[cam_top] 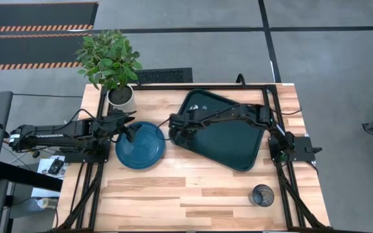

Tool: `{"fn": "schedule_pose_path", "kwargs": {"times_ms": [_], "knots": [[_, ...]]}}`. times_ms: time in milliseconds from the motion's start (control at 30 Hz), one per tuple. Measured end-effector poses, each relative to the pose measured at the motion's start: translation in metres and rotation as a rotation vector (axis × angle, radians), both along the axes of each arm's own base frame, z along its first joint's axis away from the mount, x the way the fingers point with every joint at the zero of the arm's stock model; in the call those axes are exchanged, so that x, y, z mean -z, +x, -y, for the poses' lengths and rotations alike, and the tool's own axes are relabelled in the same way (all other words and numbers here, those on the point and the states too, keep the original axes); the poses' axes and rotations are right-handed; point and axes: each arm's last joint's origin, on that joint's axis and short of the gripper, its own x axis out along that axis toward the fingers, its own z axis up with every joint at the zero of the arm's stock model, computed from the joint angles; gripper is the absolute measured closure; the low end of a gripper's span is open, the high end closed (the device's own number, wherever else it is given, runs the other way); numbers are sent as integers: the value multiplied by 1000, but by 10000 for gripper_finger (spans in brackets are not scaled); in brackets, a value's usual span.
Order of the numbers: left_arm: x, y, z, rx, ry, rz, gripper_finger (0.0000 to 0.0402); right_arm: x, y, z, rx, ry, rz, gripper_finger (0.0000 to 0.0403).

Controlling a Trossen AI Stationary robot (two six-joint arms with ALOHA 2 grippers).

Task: Pick and place plate/cup/fork/spoon on tray
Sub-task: Put the pink fork on the black tray to the right of the orange spoon, then adjust the orange spoon on the black tray

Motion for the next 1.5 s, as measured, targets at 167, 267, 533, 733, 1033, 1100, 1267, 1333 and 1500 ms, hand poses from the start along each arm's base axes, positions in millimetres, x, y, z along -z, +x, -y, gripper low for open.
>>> {"fn": "schedule_pose_path", "kwargs": {"times_ms": [167,267,533,733,1033,1100,1267,1333,1500], "knots": [[0,0,0,-1,0,0,132,0,2,-10,-7,8,15,285],[0,0,0,0,0,0,132,0,3,-16,-3,14,18,285],[0,0,0,0,0,-1,132,0,4,-21,23,24,28,285],[0,0,0,3,5,-4,132,-29,0,-21,44,18,99,285],[0,0,0,1,12,-1,132,-52,6,-1,91,-45,269,285],[0,0,0,1,12,-4,132,-44,10,4,102,-48,279,285],[0,0,0,5,16,-15,132,-31,16,7,96,-47,288,285],[1,-1,0,4,16,-19,132,-31,15,7,94,-49,278,285],[1,-1,0,4,15,-26,132,-17,14,7,95,-48,259,285]]}}
